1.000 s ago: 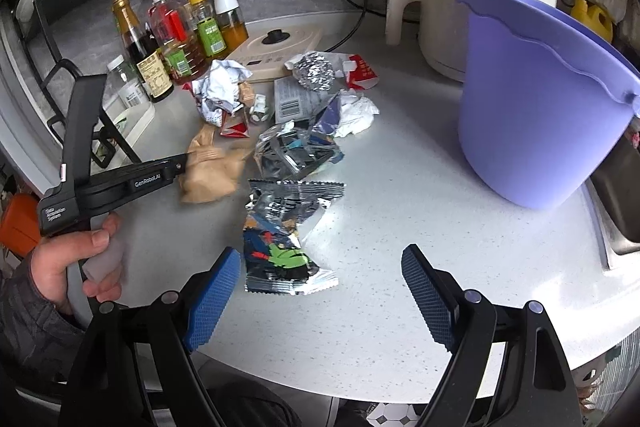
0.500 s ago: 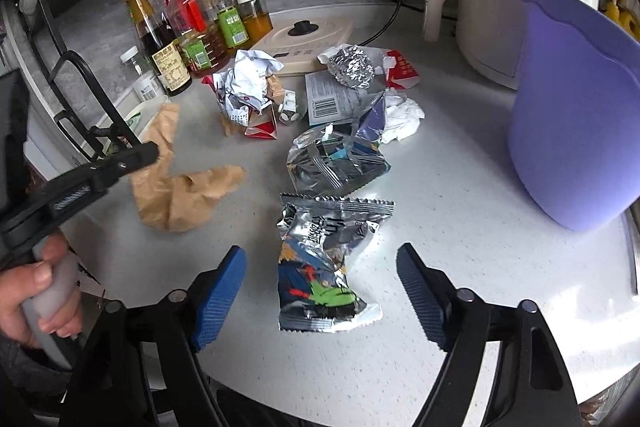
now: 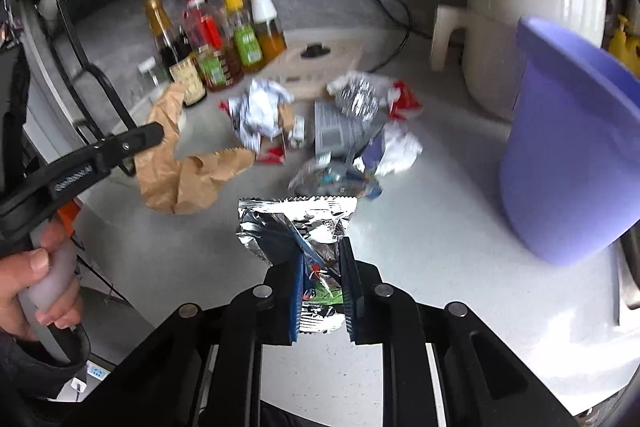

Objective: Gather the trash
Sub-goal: 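Carry both held pieces over the lavender bucket and open both grippers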

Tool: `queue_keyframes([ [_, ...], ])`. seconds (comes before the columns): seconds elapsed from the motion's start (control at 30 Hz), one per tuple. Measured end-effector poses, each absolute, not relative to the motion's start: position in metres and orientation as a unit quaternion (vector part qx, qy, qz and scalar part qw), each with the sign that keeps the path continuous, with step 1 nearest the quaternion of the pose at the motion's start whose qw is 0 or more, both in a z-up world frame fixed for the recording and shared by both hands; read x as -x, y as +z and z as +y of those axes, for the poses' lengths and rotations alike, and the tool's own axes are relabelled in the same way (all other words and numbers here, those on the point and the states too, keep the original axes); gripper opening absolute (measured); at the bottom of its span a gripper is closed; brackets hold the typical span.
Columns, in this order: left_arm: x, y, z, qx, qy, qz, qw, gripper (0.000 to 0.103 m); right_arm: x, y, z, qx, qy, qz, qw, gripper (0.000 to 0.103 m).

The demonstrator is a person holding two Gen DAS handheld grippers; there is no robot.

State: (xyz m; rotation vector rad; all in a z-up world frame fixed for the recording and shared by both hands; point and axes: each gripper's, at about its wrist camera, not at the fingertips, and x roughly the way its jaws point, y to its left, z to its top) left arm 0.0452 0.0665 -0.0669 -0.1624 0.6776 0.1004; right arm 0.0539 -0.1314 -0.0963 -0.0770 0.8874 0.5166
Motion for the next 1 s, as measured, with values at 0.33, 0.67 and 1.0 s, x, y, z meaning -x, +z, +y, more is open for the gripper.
queue_keyframes([
  [0.33,-0.053,-0.027,0.040,0.064,0.048,0.290,0.954,0.006,-0.048,-0.055,-0.153,0.023,0.243,0.360,0.900,0.017],
  [0.67,-0.069,0.005,0.007,0.053,0.025,0.258,0.964,0.006,-0.049,-0.009,-0.192,0.010,0.203,0.287,0.936,0.017],
  [1.0,-0.094,0.032,-0.034,0.038,-0.009,0.229,0.973,0.006,-0.058,0.017,-0.234,-0.002,0.155,0.253,0.955,0.017],
])
